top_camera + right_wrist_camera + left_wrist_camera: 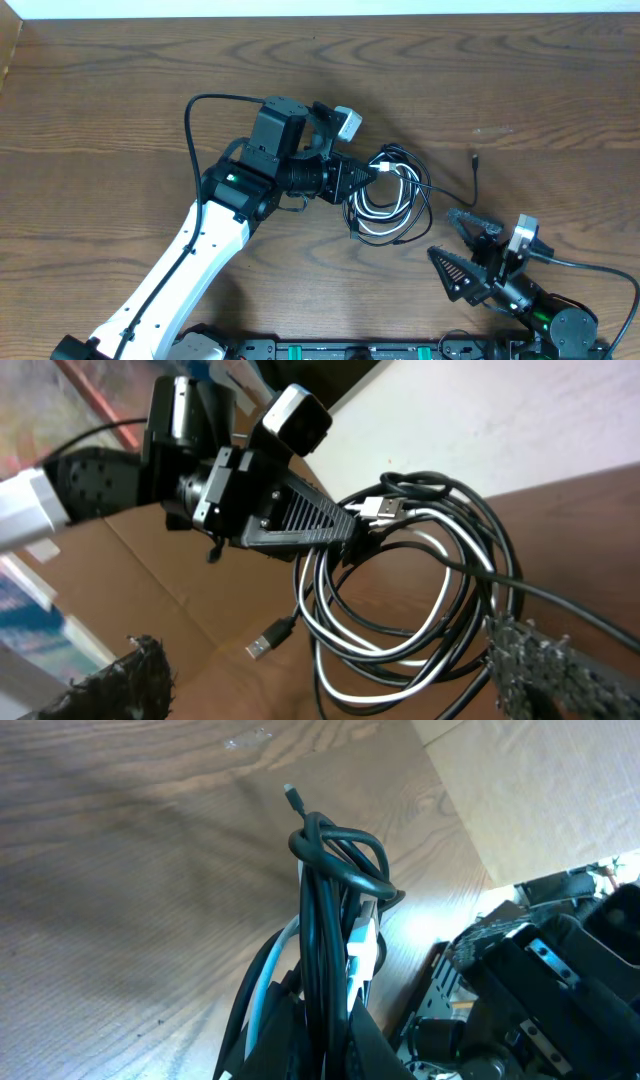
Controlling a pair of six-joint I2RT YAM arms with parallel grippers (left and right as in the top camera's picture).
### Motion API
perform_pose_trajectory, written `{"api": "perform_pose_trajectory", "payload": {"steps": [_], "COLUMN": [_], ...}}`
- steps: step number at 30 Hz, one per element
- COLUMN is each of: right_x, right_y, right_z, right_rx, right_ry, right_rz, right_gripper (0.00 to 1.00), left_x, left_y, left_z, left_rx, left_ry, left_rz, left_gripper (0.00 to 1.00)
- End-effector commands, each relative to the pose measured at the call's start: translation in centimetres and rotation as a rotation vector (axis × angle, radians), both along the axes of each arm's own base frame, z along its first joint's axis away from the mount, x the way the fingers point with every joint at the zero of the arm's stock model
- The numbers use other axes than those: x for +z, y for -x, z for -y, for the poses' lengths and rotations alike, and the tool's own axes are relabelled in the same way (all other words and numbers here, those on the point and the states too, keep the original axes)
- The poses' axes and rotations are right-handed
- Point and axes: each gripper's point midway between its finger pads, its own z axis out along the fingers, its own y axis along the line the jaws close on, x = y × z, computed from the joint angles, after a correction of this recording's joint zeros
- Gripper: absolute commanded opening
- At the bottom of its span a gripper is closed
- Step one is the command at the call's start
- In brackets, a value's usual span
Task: Untangle cables
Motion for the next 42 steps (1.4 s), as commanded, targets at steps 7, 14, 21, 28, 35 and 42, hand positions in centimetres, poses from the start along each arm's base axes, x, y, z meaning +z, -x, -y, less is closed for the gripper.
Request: {"api": "perform_pose_trajectory", "payload": {"steps": [7,14,21,28,35,42], "right_x": [-2.9,-2.8,-2.8,-2.7,-4.8,-7.0], "right_y": [-3.6,-3.6,-3.3,-2.7,-3.6,-5.0], "right_z": [3.3,3.3,2.8,1.6,2.4,4.6], "right_rx": [-0.233,-0.225,-0.175,-0.120,-0.217,-0.387], "right_ry": [-0.146,-0.190,-0.269,-0.259,-0.173,-0.075], "right_rz": [-0.261,-0.299,-0.379,-0.384,-0.388,-0.387], "right_gripper": [0.59,0.59,0.61,0.38,0.01,0.01], "left_x": [3.8,3.9,4.2,5.0,5.2,5.3], "left_y": [2.8,3.1,4.7,5.6,5.9,3.9], "left_z": [1.9,2.1,4.1,5.4,5.7,4.3], "left_rx": [-0.203,-0.219,-0.280,-0.321,-0.335,-0.273], "left_ry": [0.198,0.207,0.207,0.229,0.236,0.234], "left_rz": [-0.004,-0.002,0.032,0.083,0.094,0.103], "left_gripper": [0.08,0.08,0.08,0.08,0.08,0.08]}}
